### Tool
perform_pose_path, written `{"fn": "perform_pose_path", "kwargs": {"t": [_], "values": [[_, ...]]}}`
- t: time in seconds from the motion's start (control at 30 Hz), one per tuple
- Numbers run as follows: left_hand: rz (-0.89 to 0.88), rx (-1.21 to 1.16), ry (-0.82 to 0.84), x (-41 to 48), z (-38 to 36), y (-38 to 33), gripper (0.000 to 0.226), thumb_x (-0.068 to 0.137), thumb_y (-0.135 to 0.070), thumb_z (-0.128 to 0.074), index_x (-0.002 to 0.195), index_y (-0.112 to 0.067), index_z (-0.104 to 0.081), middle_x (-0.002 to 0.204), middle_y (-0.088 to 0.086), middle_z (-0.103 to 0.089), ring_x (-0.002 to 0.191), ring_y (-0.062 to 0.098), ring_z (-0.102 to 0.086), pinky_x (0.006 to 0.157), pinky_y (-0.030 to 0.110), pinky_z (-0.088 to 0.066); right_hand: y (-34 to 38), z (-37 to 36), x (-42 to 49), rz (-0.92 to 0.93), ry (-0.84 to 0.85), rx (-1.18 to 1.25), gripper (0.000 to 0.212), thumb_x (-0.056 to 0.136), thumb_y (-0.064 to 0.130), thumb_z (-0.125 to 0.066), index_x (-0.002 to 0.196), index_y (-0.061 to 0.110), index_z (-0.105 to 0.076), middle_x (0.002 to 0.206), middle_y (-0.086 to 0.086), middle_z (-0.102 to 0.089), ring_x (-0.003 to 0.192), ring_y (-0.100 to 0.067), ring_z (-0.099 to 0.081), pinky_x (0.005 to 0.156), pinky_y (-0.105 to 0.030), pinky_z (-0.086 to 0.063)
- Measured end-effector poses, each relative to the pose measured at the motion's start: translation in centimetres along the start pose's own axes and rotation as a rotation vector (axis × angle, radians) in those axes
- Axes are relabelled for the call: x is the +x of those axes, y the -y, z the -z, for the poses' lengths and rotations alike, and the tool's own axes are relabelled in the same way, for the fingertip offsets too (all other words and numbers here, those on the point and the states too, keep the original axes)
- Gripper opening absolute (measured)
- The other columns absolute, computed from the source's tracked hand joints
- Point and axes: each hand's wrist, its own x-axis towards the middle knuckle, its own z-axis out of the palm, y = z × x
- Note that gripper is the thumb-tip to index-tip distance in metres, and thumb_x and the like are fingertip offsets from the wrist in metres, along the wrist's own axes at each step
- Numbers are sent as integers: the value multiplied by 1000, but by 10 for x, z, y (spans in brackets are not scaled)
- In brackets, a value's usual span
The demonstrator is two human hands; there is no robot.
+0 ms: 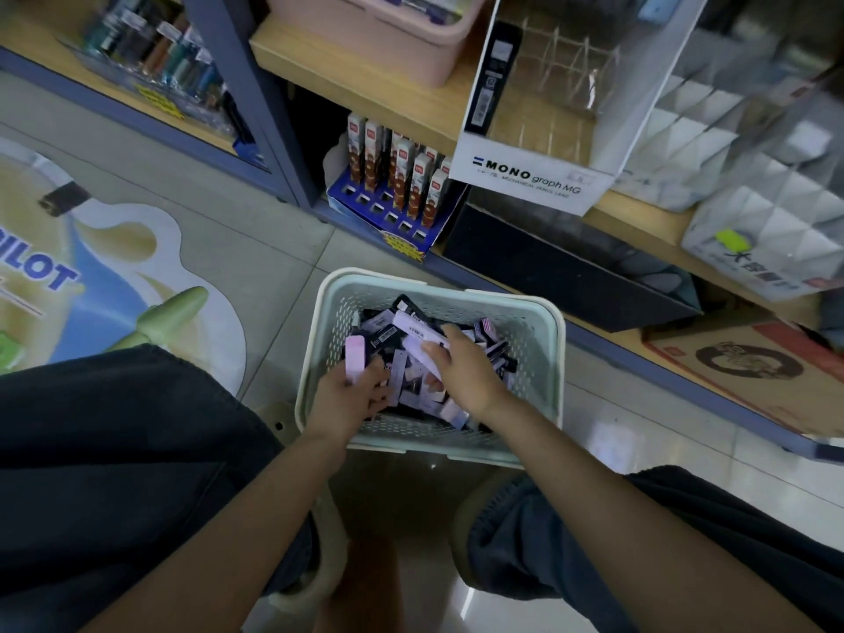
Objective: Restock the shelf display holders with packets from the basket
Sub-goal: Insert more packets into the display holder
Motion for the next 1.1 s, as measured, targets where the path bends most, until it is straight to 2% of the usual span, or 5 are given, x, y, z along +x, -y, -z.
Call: {"fn": "perform_pose_path", "kwargs": {"t": [0.13, 0.3, 0.57, 0.87, 1.1], "values": [[-27, -196, 78, -20, -13, -21, 23, 98, -22, -47, 101, -6, -62, 101, 11, -71, 94, 24, -68, 89, 38, -52, 28, 6, -21, 73, -92, 93, 31, 100, 27, -41, 118, 3, -49, 94, -15, -62, 77, -26, -59, 65, -34, -46], [-72, -383, 120, -52, -23, -49, 21, 98, -25, -46, 102, -12, -62, 98, 7, -72, 87, 14, -69, 70, 26, -55, 58, 12, -58, 254, -168, -132, 27, 100, 28, -41, 116, 9, -52, 102, -9, -59, 88, -24, -56, 72, -35, -44], [-136, -553, 140, -100, -22, -89, 14, 97, -23, -48, 91, -18, -60, 81, 2, -70, 73, 13, -68, 72, 31, -54, 98, 34, -102, 408, -284, -565, 51, 102, 26, -33, 149, 21, -15, 125, -7, -35, 90, -25, -56, 67, -30, -40], [-333, -337, 154, -137, -13, -117, 22, 98, -10, -39, 111, -2, -54, 93, 14, -63, 80, 19, -62, 70, 31, -55, 126, 58, -151, 489, -172, -366, 55, 100, 38, -28, 150, 23, -13, 112, 5, -31, 97, -14, -49, 87, -34, -45], [-402, -294, 171, -151, -17, -140, 18, 100, -14, -38, 112, -10, -52, 99, 15, -64, 91, 28, -63, 86, 46, -53, 144, 80, -150, 450, -292, 177, 28, 96, 16, -50, 121, 19, -62, 113, 2, -67, 98, -6, -61, 77, -8, -46]]}}
